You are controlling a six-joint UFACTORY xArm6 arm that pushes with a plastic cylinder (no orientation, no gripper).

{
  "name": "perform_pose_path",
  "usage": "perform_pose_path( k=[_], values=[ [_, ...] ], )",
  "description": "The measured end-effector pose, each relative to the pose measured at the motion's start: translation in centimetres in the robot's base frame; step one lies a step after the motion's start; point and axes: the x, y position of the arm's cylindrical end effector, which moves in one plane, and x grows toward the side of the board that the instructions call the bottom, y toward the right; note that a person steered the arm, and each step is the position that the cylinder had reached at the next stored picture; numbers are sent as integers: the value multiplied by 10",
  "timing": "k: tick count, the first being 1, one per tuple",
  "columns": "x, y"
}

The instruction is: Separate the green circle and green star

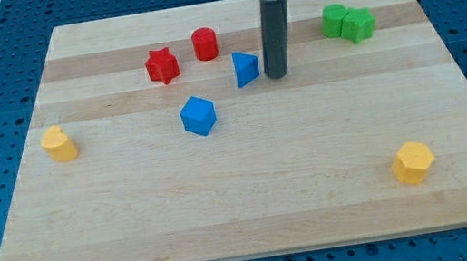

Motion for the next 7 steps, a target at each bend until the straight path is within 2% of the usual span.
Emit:
perform_pose_path(
  k=[1, 2, 4, 5, 6, 7],
  values=[
    [-9, 11],
    [-38, 53],
    [-42, 9],
    [-25, 9],
    [-6, -18],
    [-56, -8]
  ],
)
